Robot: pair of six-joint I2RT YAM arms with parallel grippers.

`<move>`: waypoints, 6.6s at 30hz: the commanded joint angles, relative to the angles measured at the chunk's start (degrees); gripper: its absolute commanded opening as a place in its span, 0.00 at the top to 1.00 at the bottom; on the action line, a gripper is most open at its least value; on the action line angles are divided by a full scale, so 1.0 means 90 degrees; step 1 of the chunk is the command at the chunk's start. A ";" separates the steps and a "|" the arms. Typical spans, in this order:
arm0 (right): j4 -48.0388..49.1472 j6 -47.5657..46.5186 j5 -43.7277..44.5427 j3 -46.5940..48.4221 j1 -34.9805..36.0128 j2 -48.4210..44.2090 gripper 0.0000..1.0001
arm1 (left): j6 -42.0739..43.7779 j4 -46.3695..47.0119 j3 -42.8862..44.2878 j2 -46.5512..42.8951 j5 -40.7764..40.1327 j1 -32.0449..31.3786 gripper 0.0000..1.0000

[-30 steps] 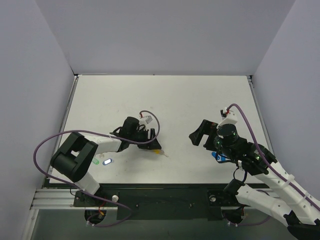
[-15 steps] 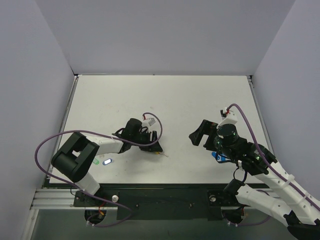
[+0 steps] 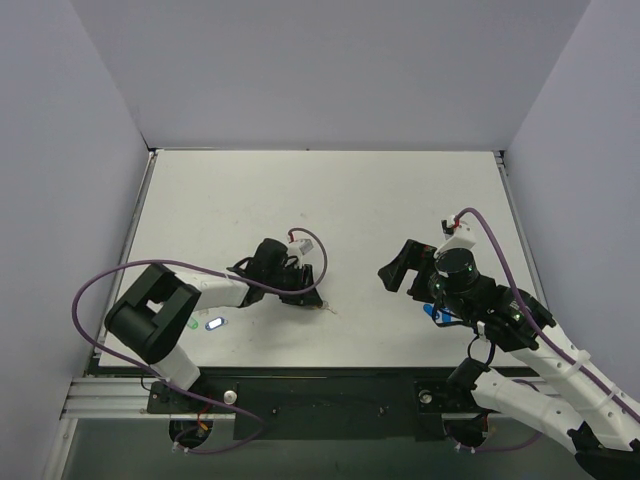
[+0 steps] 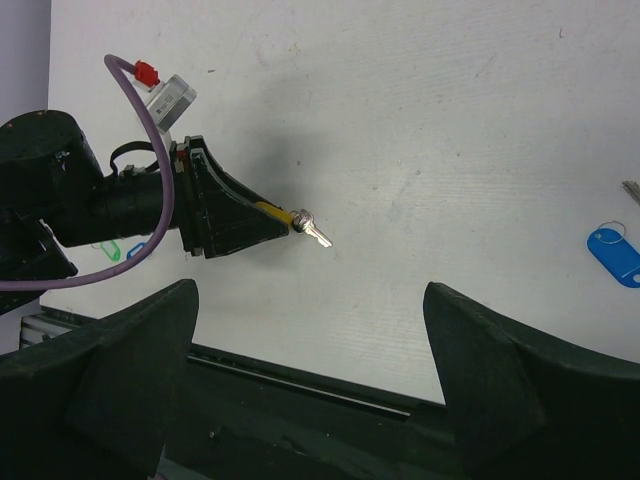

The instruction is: Remove the keys from the keyring

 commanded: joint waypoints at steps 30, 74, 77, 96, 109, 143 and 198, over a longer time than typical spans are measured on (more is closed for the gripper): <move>0.0544 0.0350 -0.0422 0.0228 -0.0019 -0.0134 0.11 | -0.0177 -0.1928 0.1420 -0.1715 -0.1098 -0.0801 1.00; 0.7028 0.3544 -0.1428 -0.1130 0.1377 0.0109 0.12 | -0.1945 0.0249 0.2348 -0.4949 0.0835 -0.0860 1.00; 0.7224 0.3573 -0.1468 -0.1101 0.1475 0.0168 0.12 | -0.1964 0.0308 0.2386 -0.4959 0.0738 -0.0850 1.00; 0.8816 0.3876 -0.1429 -0.1179 0.1993 0.0520 0.29 | -0.2042 0.0542 0.2348 -0.5124 0.0220 -0.0850 1.00; 0.9401 0.4003 -0.1702 -0.1188 0.2032 0.0734 0.36 | -0.2052 0.0601 0.2396 -0.5037 0.0210 -0.0850 1.00; 0.9012 0.3740 -0.1741 -0.1110 0.2061 0.0539 0.32 | -0.1671 -0.0034 0.2553 -0.5251 0.0181 -0.0850 1.00; 1.0134 0.4023 -0.1751 -0.1208 0.2012 0.1291 0.33 | -0.2374 0.1196 0.1957 -0.5398 0.0024 -0.0850 1.00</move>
